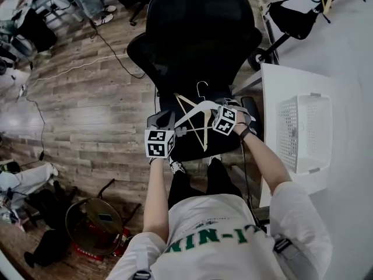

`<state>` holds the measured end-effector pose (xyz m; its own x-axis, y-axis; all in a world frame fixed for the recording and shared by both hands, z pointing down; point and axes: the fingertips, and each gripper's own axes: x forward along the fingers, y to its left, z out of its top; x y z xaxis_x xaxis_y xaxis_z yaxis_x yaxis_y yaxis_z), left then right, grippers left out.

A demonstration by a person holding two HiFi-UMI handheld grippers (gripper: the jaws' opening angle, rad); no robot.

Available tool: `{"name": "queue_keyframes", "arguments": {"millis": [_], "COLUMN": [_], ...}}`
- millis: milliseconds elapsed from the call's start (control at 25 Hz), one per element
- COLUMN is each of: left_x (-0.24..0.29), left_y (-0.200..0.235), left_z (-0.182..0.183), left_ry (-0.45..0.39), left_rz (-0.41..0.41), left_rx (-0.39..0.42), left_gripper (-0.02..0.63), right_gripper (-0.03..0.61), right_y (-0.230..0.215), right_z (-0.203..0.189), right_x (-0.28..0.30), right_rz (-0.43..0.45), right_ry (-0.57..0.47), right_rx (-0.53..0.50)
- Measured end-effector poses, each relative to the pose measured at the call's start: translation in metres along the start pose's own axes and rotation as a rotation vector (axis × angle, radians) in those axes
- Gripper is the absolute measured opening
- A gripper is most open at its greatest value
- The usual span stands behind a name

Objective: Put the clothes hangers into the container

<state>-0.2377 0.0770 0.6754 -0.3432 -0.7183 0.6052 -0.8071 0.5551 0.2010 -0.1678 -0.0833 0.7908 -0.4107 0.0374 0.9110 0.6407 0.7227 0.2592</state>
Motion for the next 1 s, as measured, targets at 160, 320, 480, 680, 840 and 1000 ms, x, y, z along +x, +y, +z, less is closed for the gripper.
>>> {"name": "queue_keyframes", "arguments": {"millis": [160, 320, 480, 680, 840, 1000], "left_x": [-0.026, -0.040, -0.052, -0.066, -0.070, -0.062], "left_y": [-0.035, -0.067, -0.097, -0.132, -0.163, -0.195], "left_z": [0.024, 0.058, 0.090, 0.136, 0.172, 0.191], "left_ry": [-0.026, -0.062, -0.112, -0.186, -0.241, -0.267], "left_rz": [-0.039, -0.078, -0.123, -0.174, -0.221, -0.273], "left_rx": [0.066, 0.140, 0.178, 0.213, 0.260, 0.296], "left_gripper": [0.014, 0.015, 0.014, 0.015, 0.015, 0.015], "right_gripper": [0.146, 0.146, 0.146, 0.146, 0.147, 0.146], "right_y": [-0.013, -0.044, -0.070, -0.099, -0.126, -0.144], "right_z": [0.003, -0.005, -0.019, -0.029, -0.042, -0.064], "right_x": [-0.061, -0.113, -0.165, -0.228, -0.276, -0.317], "right_rz": [-0.044, -0.152, -0.243, -0.340, -0.422, -0.504], "right_ry": [-0.022, -0.033, -0.056, -0.067, -0.063, -0.088], "right_rx": [0.034, 0.083, 0.148, 0.200, 0.246, 0.308]}}
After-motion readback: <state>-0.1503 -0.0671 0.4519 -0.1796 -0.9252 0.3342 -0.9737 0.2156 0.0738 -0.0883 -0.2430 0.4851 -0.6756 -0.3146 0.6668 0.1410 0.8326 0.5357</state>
